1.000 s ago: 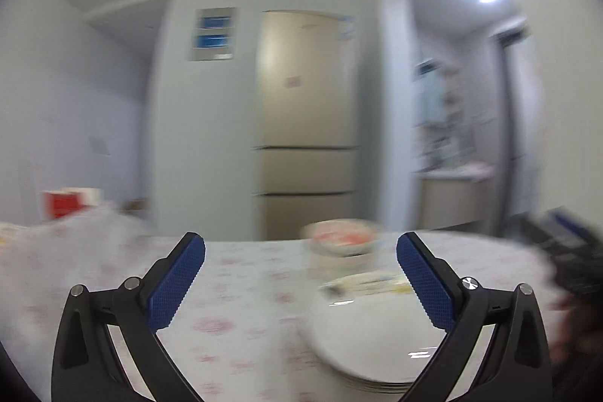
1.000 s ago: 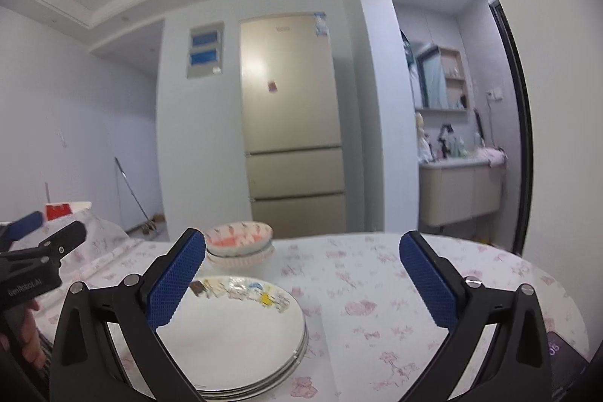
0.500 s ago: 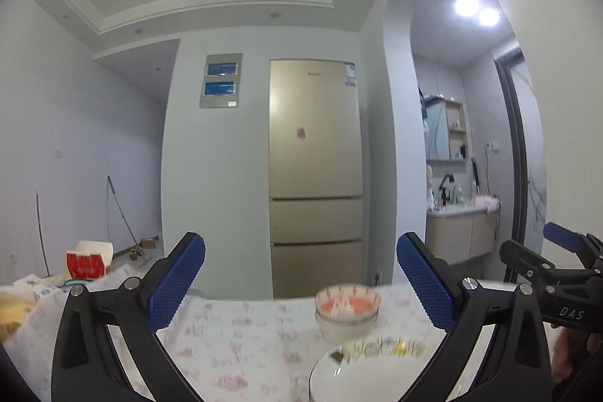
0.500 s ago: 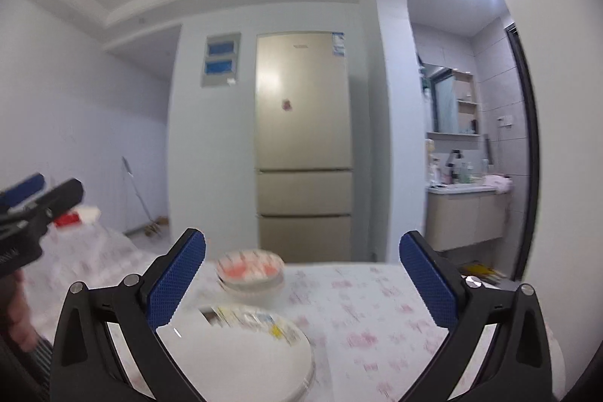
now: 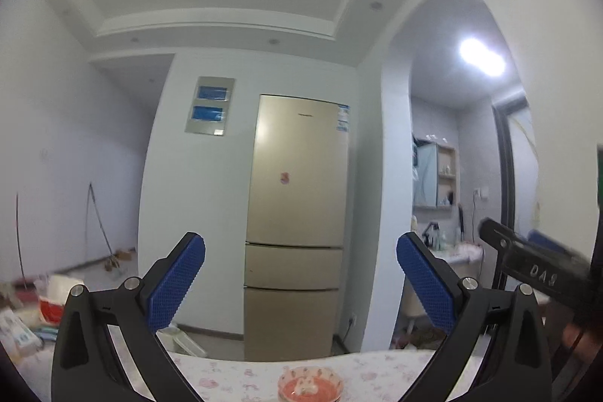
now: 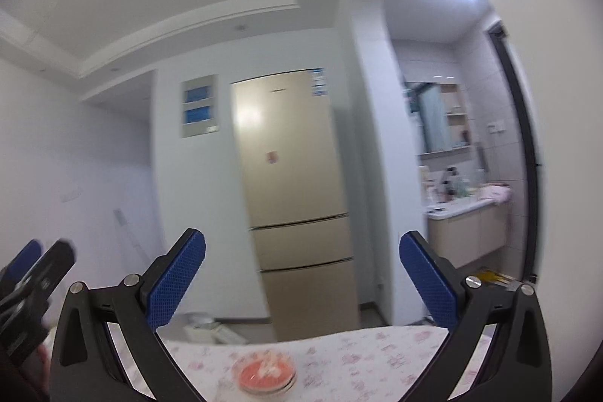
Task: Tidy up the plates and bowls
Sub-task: 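Raise the left gripper away from the plates and move toward the bowl stack, then close the left gripper on the rim of the pink strawberry bowl stack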
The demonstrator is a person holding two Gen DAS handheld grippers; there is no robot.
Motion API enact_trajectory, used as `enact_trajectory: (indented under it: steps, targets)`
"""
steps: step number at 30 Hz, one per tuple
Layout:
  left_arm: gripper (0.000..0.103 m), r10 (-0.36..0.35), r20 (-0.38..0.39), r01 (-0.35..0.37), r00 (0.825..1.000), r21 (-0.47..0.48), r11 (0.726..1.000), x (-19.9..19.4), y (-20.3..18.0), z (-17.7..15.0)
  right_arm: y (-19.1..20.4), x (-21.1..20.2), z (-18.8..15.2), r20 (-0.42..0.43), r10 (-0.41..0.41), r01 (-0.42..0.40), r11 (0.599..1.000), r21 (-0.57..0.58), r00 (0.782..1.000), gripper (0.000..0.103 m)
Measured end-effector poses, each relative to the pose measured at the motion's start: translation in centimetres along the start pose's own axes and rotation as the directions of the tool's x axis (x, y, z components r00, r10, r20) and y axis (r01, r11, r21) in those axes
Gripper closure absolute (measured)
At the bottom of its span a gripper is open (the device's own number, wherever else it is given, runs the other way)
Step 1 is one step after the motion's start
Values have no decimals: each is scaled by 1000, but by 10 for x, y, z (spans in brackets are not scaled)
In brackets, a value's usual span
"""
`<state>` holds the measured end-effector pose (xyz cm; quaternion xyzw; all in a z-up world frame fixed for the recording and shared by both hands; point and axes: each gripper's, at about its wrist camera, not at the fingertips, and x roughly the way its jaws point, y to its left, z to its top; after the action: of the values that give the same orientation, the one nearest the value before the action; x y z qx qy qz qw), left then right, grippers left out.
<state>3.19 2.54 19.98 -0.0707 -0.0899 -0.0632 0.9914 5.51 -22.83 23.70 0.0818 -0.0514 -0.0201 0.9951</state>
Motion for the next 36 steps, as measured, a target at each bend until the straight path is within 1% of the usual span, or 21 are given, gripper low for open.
enact_trajectory:
  steps: [1, 2, 5, 7, 8, 10, 12, 14, 17, 19, 21, 23, 25, 27, 30, 31, 34, 35, 36]
  targets:
    - [0, 15, 19, -15, 1000, -9, 1000, 2, 3, -3, -2, 3, -1, 12, -13, 13, 1000, 10, 1000, 0]
    - [0, 23, 21, -23, 1000, 4, 1000, 6, 4, -7, -4, 8, -4, 15, -22, 22, 1000, 17, 1000, 0]
    - [0, 59, -14, -58, 998, 108, 992, 20, 5, -31, -10, 26, -23, -11, -22, 22, 1000, 5, 1000, 0]
    - [0, 102, -20, -98, 995, 125, 987, 32, 10, -48, -14, 40, -30, -26, -14, 14, 1000, 18, 1000, 0]
    - [0, 111, -43, -105, 993, 122, 987, 40, 13, -52, -15, 49, -33, -50, 4, -2, 1000, 24, 999, 0]
    - [0, 106, -101, -96, 989, 92, 991, 56, 20, -63, -18, 59, -38, -88, 29, -27, 999, 31, 996, 0]
    - [0, 93, -127, -86, 988, 66, 994, 64, 24, -69, -19, 63, -42, -84, 30, -27, 999, 30, 996, 0]
    - [0, 96, -156, -86, 983, 68, 994, 73, 25, -76, -16, 67, -47, -90, 16, -15, 1000, 11, 996, 0]
    - [0, 111, -180, -91, 977, 115, 989, 83, 21, -91, -10, 72, -51, -110, 16, -19, 999, -25, 994, 0]
    - [0, 140, -180, -109, 974, 174, 979, 87, 14, -100, -9, 74, -55, -113, 8, -11, 1000, -28, 994, 0]
    - [0, 165, -171, -129, 971, 204, 970, 90, 9, -106, -10, 78, -60, -122, 4, -8, 1000, -27, 992, 0]
    - [0, 148, -165, -117, 975, 185, 976, 91, 8, -111, -11, 88, -64, -145, -2, -4, 999, -42, 989, 0]
    - [0, 105, -188, -80, 976, 136, 987, 96, 11, -116, -13, 97, -71, -176, -17, 8, 999, -48, 984, 0]
    - [0, 78, -223, -52, 972, 118, 992, 103, 13, -121, -19, 107, -79, -203, -22, 16, 999, -33, 979, 0]
    - [0, 67, -289, -34, 955, 114, 993, 122, 17, -133, -26, 118, -92, -223, 8, -9, 1000, -3, 975, 0]
    - [0, 58, -327, -24, 943, 107, 994, 130, 19, -139, -29, 124, -97, -239, 17, -15, 1000, 8, 971, 0]
    - [0, 71, -457, -36, 887, 86, 996, 153, 25, -159, -33, 141, -111, -322, 38, -26, 999, 42, 946, 0]
    - [0, 74, -488, -41, 870, 78, 996, 158, 26, -162, -34, 144, -114, -338, 50, -34, 998, 53, 940, 0]
    - [0, 76, -508, -44, 858, 74, 996, 163, 26, -161, -34, 146, -115, -346, 56, -37, 997, 61, 937, 0]
